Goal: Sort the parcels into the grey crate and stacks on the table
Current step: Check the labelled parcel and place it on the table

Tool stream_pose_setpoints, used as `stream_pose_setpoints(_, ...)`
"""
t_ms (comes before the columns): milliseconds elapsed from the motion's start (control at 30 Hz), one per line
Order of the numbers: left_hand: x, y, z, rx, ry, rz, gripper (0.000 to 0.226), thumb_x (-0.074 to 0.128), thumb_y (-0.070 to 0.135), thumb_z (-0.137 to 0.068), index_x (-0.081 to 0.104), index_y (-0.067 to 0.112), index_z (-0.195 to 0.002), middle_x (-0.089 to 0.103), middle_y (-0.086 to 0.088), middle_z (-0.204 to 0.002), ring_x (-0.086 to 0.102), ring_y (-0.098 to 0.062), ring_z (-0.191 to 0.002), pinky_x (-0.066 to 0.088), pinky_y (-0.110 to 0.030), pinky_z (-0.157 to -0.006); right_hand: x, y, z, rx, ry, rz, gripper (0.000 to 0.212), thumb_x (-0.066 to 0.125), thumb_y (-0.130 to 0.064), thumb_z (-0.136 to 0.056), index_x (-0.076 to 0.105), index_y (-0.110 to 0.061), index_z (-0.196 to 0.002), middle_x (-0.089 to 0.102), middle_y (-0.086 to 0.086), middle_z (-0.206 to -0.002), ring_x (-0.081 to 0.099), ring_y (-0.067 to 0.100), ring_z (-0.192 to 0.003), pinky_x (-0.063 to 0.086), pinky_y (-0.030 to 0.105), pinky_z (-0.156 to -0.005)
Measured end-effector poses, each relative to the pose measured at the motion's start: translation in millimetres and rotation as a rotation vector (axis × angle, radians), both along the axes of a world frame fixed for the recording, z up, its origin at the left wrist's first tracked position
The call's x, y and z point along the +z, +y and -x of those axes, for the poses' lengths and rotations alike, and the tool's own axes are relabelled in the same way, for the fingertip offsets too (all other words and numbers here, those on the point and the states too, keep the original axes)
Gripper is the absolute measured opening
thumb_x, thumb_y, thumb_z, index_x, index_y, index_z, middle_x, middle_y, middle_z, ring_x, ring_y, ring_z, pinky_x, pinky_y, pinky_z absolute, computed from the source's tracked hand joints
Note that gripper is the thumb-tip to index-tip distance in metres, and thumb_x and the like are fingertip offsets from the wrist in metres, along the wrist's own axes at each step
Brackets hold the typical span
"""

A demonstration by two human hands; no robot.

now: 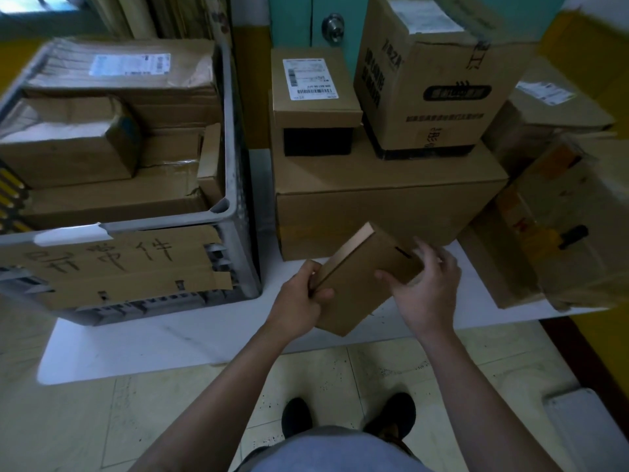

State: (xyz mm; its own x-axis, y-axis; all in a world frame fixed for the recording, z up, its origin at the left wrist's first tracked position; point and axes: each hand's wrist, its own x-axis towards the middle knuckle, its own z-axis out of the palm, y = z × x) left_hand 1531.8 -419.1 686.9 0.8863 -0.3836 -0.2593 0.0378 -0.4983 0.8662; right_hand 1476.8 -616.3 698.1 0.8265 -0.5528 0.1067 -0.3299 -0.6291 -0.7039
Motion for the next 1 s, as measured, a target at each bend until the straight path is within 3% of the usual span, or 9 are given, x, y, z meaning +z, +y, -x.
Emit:
stream_pose_setpoints(67, 0.1, 1.5, 1.3, 0.012, 0.027, 0.032, 0.013, 0.058, 0.019, -0.1, 0.05, 0.025, -0.108, 0.062, 0.005, -0.102, 0.062, -0.016, -0.095, 0.052, -0.039, -0.082, -5.2, -3.4, 2.5, -0.024, 0.005, -0.077, 0.102, 0.087, -0.043, -0.066, 0.035, -0.016, -0.15, 0.038, 0.013, -0.148, 0.035, 0.03, -0.135, 0.04, 0.048, -0.107)
stream_pose_setpoints(133, -0.2, 2.3, 2.5, 0.011, 0.043, 0.053, 0.014, 0.057, 0.018, -0.101, 0.048, 0.027, -0.107, 0.061, 0.009, -0.101, 0.061, -0.012, -0.094, 0.051, -0.034, -0.079, -5.4, -4.7, 4.2, -0.006, 0.016, -0.289, 0.105, 0.085, -0.037, -0.071, 0.025, -0.018, -0.155, 0.042, 0.006, -0.147, 0.043, 0.023, -0.131, 0.042, 0.041, -0.104)
stream_pose_setpoints(200, -0.9, 2.7, 3.6, 0.01, 0.057, 0.058, 0.015, 0.056, 0.017, -0.101, 0.048, 0.027, -0.108, 0.061, 0.008, -0.102, 0.061, -0.013, -0.094, 0.048, -0.029, -0.075, -4.3, -3.0, 5.0, 0.037, 0.014, -0.431, 0.093, 0.082, -0.03, -0.077, 0.029, -0.022, -0.152, 0.05, -0.004, -0.132, 0.051, 0.017, -0.118, 0.045, 0.031, -0.094)
stream_pose_setpoints(433, -3.6, 5.9, -0.3, 0.002, 0.05, 0.032, 0.02, 0.059, 0.019, -0.1, 0.045, 0.033, -0.099, 0.061, 0.008, -0.1, 0.061, -0.015, -0.095, 0.05, -0.036, -0.081, -4.9, -1.1, 5.2, 0.038, -0.01, -0.478, 0.078, 0.079, -0.02, -0.082, 0.035, -0.019, -0.147, 0.051, -0.006, -0.121, 0.053, 0.014, -0.106, 0.044, 0.026, -0.087)
stream_pose_setpoints(633, -2.9, 6.2, -1.0, -0.02, -0.122, 0.11, 0.039, 0.08, 0.008, -0.08, 0.061, 0.036, -0.099, 0.062, 0.017, -0.098, 0.06, -0.012, -0.094, 0.05, -0.027, -0.078, -16.1, -4.0, 3.3, -0.002, 0.051, -0.521, 0.072, 0.077, -0.015, -0.085, 0.036, -0.021, -0.144, 0.056, -0.003, -0.123, 0.061, 0.01, -0.094, 0.05, 0.039, -0.091)
stream_pose_setpoints(733, 0.2, 5.5, -1.1, -0.051, -0.234, 0.086, 0.041, 0.084, 0.009, -0.076, 0.07, 0.033, -0.106, 0.062, 0.024, -0.1, 0.056, -0.007, -0.098, 0.048, -0.026, -0.084, -24.9, -7.1, 5.5, -0.03, 0.08, -0.535, 0.077, 0.08, -0.021, -0.083, 0.034, -0.024, -0.145, 0.058, -0.006, -0.122, 0.064, 0.022, -0.104, 0.051, 0.052, -0.096)
stream_pose_setpoints(867, 0.1, 3.0, -1.9, -0.069, -0.296, 0.058, 0.043, 0.083, 0.01, -0.076, 0.07, 0.035, -0.108, 0.065, 0.021, -0.104, 0.057, -0.012, -0.102, 0.049, -0.039, -0.089, -27.2, -5.1, 6.6, -0.03, 0.085, -0.561, 0.094, 0.08, -0.021, -0.081, 0.021, -0.028, -0.154, 0.051, -0.025, -0.108, 0.065, 0.024, -0.109, 0.049, 0.055, -0.099)
stream_pose_setpoints(1000, 1.5, 1.0, 1.1, -0.089, -0.295, 0.016, 0.043, 0.081, 0.012, -0.079, 0.063, 0.043, -0.103, 0.058, 0.028, -0.1, 0.055, -0.011, -0.101, 0.047, -0.046, -0.092, -27.5, -6.0, 7.4, -0.023, 0.07, -0.584, 0.094, 0.079, -0.015, -0.083, 0.02, -0.028, -0.154, 0.052, -0.013, -0.116, 0.062, 0.027, -0.114, 0.047, 0.055, -0.101)
